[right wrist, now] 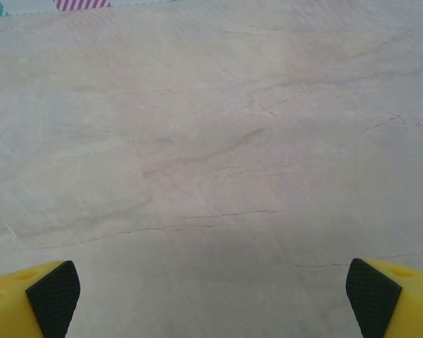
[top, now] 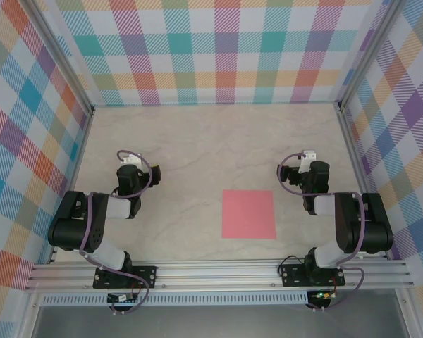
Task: Fold a paper plane with a square sheet of paper (fold left side to right side)
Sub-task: Move the square sheet of paper to the center of the table.
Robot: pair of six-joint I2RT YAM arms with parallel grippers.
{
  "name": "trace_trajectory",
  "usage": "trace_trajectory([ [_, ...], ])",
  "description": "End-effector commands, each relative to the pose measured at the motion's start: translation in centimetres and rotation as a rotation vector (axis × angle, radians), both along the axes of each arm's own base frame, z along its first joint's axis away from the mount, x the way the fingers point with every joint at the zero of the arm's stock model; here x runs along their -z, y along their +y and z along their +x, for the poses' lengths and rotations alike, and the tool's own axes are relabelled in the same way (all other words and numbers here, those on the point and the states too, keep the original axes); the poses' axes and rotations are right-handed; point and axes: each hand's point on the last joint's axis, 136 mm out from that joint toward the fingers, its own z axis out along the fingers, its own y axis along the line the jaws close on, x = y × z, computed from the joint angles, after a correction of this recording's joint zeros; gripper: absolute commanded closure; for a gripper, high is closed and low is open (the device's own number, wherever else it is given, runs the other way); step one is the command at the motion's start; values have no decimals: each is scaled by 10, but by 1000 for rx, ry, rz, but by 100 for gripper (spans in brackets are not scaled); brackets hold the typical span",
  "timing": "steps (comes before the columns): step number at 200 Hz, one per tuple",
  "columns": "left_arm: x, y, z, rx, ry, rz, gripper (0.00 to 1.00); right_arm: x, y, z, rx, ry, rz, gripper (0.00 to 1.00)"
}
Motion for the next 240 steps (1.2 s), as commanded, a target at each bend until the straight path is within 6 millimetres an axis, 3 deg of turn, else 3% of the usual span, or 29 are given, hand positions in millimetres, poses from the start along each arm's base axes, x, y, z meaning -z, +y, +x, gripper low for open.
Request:
trace_trajectory([
  [1, -9, -1, 7, 27, -26, -8, 0, -16, 2, 11, -1, -58, 8, 0],
  [145, -11, 1, 7, 11, -31, -5, 0, -16, 2, 11, -1, -58, 10, 0],
  [160, -23, 11, 5, -51, -21, -2, 0, -18, -2, 11, 23, -53, 10, 0],
  [177, -52, 13, 0, -70, 3, -19, 0, -29, -9, 11, 66, -18, 9, 0],
  [197, -81, 11, -8, -136, 68, -156, 0, -36, -13, 5, 118, 102, 48, 0],
  [219, -94, -29, -14, -47, 172, -380, 0, -39, -6, -4, 165, 281, 164, 0],
  [240, -92, -99, -30, 148, 286, -460, 0, -40, 16, -16, 146, 438, 264, 0],
])
